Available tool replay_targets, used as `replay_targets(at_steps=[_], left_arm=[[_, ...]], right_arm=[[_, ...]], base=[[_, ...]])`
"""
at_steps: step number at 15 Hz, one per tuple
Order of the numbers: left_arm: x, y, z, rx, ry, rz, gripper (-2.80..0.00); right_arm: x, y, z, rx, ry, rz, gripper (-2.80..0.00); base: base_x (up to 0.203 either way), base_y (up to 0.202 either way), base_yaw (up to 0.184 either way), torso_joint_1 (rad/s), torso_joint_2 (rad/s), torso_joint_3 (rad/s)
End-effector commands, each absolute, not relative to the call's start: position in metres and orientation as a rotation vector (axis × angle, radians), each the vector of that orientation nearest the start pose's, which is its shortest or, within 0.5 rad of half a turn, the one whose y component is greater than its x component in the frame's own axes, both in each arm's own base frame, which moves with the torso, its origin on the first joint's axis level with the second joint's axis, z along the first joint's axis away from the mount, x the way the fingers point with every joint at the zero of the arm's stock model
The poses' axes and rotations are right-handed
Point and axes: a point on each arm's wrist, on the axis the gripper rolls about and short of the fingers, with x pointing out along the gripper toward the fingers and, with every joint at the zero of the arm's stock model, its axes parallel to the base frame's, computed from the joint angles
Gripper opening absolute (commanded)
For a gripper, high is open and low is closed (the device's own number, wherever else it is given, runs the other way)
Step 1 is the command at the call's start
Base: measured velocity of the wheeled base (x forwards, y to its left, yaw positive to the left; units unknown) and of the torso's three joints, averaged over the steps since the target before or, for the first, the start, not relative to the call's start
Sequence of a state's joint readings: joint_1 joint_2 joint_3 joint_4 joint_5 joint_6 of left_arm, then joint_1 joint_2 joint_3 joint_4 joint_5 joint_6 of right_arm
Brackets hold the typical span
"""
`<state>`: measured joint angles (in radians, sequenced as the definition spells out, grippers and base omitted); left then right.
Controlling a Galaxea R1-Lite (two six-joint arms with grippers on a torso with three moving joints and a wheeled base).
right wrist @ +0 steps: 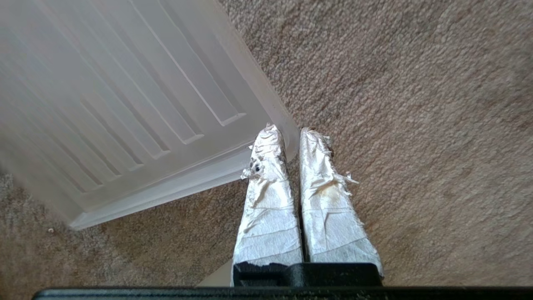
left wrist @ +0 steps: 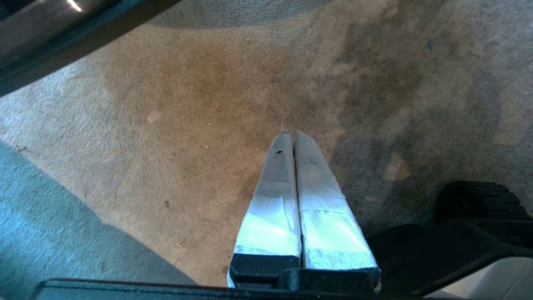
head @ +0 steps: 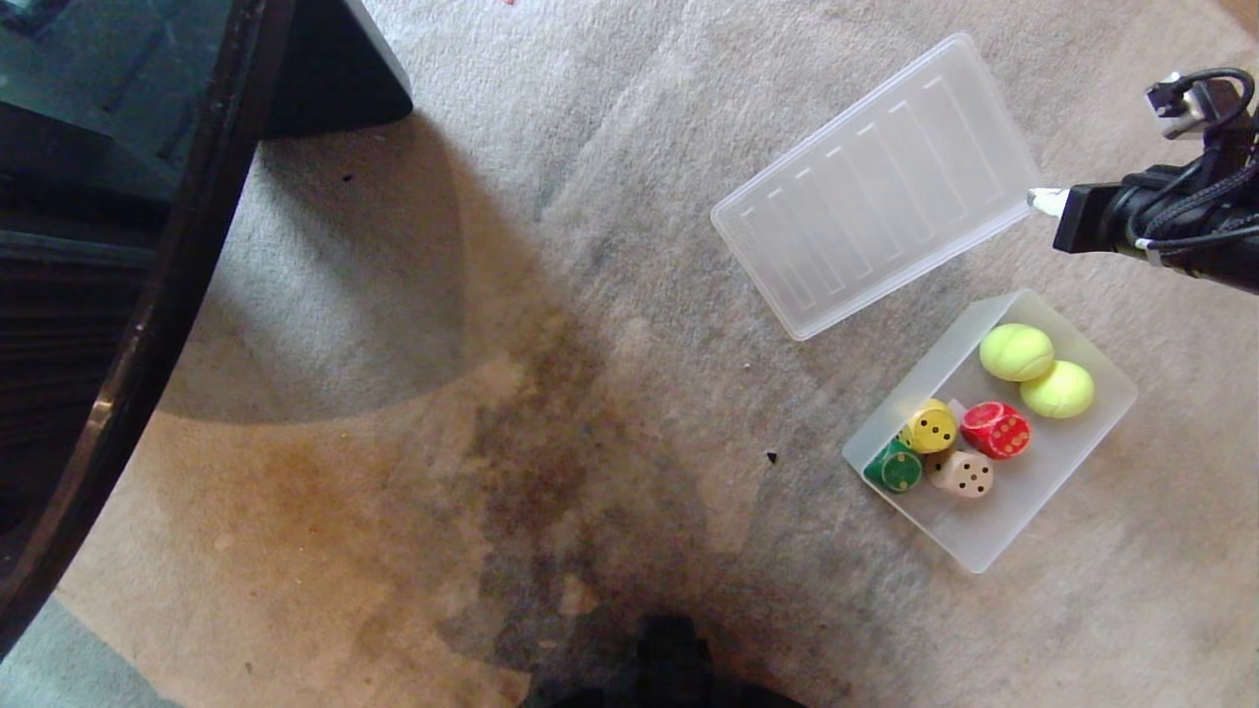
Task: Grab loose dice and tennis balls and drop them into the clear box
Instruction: Close the lid
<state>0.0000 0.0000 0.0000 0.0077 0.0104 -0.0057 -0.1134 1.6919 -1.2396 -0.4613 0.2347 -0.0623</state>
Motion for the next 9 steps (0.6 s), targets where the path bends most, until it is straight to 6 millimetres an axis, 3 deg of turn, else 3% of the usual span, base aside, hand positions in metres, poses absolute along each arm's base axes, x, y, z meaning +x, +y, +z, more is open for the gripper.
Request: replay_targets(at_steps=[1,4,6,9], left_arm=[[-0.023,0.000,0.074,-0.006,0.009,0.011,-2.80],[-0.023,0.000,0.074,-0.006,0.009,0.011,-2.80],[-0.023,0.000,0.075,-0.006,0.008,0.011,-2.80],[-0.023,0.000,0.074,-0.006,0.009,0.011,-2.80]], right_arm=[[0.322,-0.030,0.289,-0.044,0.004,0.134,-2.80],[0.271,-0.022,0.301,0.030,0.049,0.188,-2.80],[0.252,-0.018,0.297,0.114,0.109,0.249,-2.80],[0.250,-0.017,0.295,0.128,0.124,0.261,-2.80]], base=[[0.000,0.000,0.000,0.000,0.00,0.000],[0.000,0.000,0.000,0.000,0.00,0.000],[0.000,0.000,0.000,0.000,0.00,0.000],[0.000,0.000,0.000,0.000,0.00,0.000]])
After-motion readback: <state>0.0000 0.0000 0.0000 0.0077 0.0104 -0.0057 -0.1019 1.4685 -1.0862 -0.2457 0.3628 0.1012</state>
